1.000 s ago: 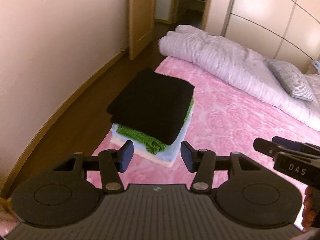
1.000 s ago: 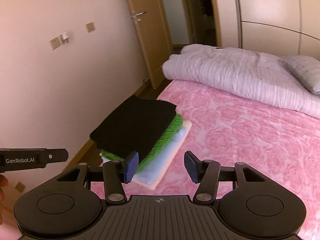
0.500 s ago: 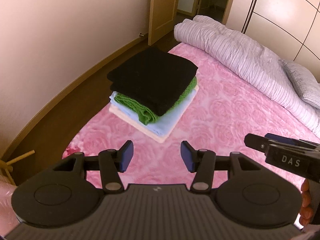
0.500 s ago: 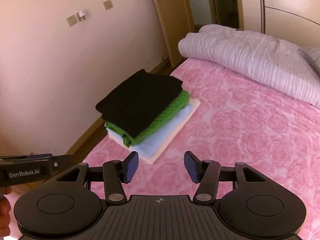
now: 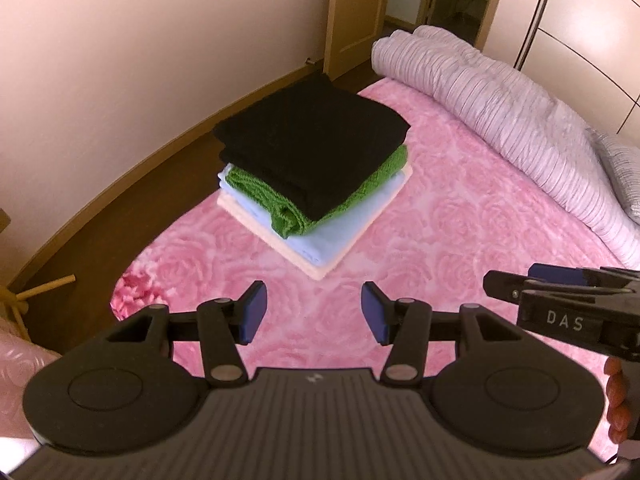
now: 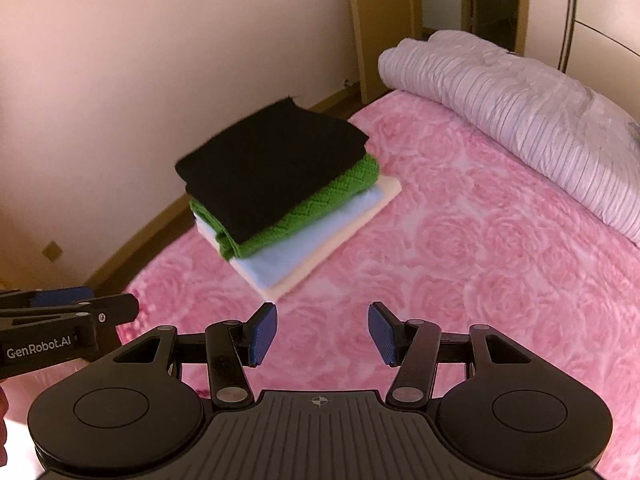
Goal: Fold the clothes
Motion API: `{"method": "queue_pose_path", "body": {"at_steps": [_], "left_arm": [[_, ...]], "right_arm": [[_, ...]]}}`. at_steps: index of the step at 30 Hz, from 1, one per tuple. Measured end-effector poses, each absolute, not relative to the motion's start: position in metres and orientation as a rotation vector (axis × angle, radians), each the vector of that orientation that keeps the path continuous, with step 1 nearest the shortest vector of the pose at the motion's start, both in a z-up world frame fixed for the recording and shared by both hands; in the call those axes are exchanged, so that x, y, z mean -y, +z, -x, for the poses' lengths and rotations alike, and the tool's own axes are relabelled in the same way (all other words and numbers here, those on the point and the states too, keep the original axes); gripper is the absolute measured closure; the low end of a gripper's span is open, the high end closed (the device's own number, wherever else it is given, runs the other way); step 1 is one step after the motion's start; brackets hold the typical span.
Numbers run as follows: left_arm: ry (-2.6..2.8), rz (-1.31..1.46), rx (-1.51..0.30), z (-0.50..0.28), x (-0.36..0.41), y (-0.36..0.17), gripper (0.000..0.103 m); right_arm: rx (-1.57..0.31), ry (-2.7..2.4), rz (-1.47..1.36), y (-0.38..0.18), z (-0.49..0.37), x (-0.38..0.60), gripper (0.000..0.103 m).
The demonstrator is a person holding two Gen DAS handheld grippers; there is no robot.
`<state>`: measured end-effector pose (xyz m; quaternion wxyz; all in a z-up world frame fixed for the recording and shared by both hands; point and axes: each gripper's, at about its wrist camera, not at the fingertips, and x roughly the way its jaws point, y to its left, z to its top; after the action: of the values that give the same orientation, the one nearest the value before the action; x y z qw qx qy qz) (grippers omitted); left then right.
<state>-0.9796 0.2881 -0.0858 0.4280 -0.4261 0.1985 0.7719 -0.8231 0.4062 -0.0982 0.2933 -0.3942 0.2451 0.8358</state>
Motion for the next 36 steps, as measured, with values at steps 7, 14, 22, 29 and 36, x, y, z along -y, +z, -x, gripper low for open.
{"method": "queue_pose_path", "body": {"at_steps": [7, 14, 22, 29, 36], "left_arm": [[1.949, 1.113, -0.516, 0.976, -0.303, -0.097, 0.055], [1.936, 1.169, -0.517, 0.978, -0.316, -0.107, 0.055], [1.928, 1.169, -0.564, 0.976, -0.337, -0.121, 0.055], [1.914, 1.170, -0.586, 0.976, -0.353, -0.129, 0.055], [1.908, 1.188, -0.594, 0.981, -0.362, -0.138, 0.055]], "right_arm": [[-0.690, 2.243, 1.116, -0.116, 0.829, -0.430, 0.048], [-0.726, 2.254, 1.152, -0.125, 0.840, -0.453, 0.048], [-0.741, 2.233, 1.174, -0.133, 0.847, -0.473, 0.048], [-0.753, 2.203, 1.180, -0.140, 0.848, -0.487, 0.048], [-0.760, 2.171, 1.193, -0.146, 0.851, -0.497, 0.048]]}}
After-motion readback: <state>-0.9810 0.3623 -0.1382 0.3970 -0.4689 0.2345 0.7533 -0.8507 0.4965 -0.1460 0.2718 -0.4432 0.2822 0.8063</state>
